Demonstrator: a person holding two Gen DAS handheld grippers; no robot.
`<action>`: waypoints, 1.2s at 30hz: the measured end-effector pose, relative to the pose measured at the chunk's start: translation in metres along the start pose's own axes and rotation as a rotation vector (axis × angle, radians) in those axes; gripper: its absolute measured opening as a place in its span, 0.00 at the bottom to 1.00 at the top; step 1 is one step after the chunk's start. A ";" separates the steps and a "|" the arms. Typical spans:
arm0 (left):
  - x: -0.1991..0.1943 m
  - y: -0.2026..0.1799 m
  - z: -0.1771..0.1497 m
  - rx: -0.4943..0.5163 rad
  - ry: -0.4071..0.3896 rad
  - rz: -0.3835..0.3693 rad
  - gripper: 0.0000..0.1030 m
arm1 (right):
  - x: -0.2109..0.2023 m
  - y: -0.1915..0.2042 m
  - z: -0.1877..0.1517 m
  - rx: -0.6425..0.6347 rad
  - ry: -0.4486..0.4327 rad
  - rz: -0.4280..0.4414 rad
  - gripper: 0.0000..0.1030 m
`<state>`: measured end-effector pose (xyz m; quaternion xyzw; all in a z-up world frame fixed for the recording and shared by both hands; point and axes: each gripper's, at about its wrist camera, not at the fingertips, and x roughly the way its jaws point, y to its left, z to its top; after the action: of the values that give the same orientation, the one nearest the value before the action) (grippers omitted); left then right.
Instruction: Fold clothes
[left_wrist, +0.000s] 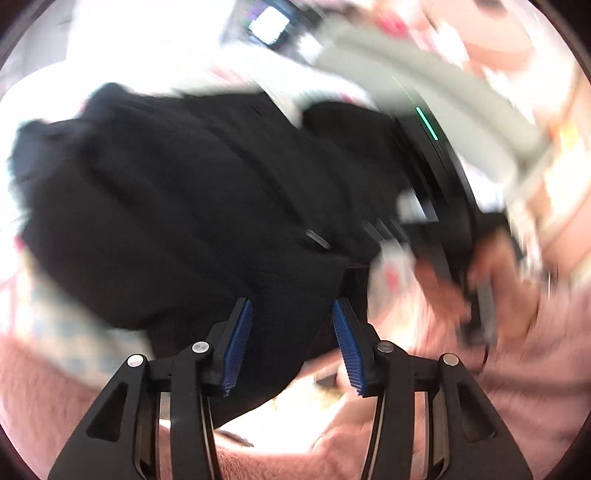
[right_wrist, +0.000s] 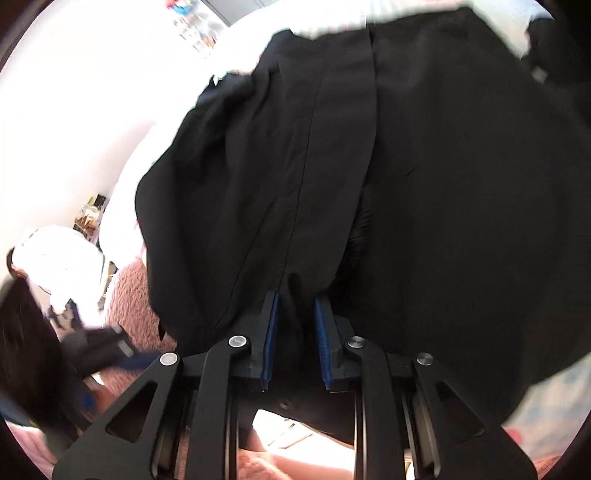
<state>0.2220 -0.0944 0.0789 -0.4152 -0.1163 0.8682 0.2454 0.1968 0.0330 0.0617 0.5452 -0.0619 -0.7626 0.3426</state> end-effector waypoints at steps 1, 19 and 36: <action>-0.005 0.007 0.001 -0.055 -0.044 0.016 0.44 | -0.002 -0.001 0.000 -0.014 0.009 0.008 0.19; 0.054 0.096 -0.004 -0.591 -0.091 0.151 0.43 | -0.006 0.009 -0.030 0.004 -0.093 -0.026 0.24; 0.049 0.042 0.018 -0.331 -0.209 0.405 0.44 | -0.031 -0.015 -0.024 0.120 -0.067 0.006 0.24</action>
<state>0.1681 -0.1040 0.0406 -0.3727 -0.1957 0.9069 -0.0176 0.2162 0.0695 0.0689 0.5386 -0.1205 -0.7743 0.3095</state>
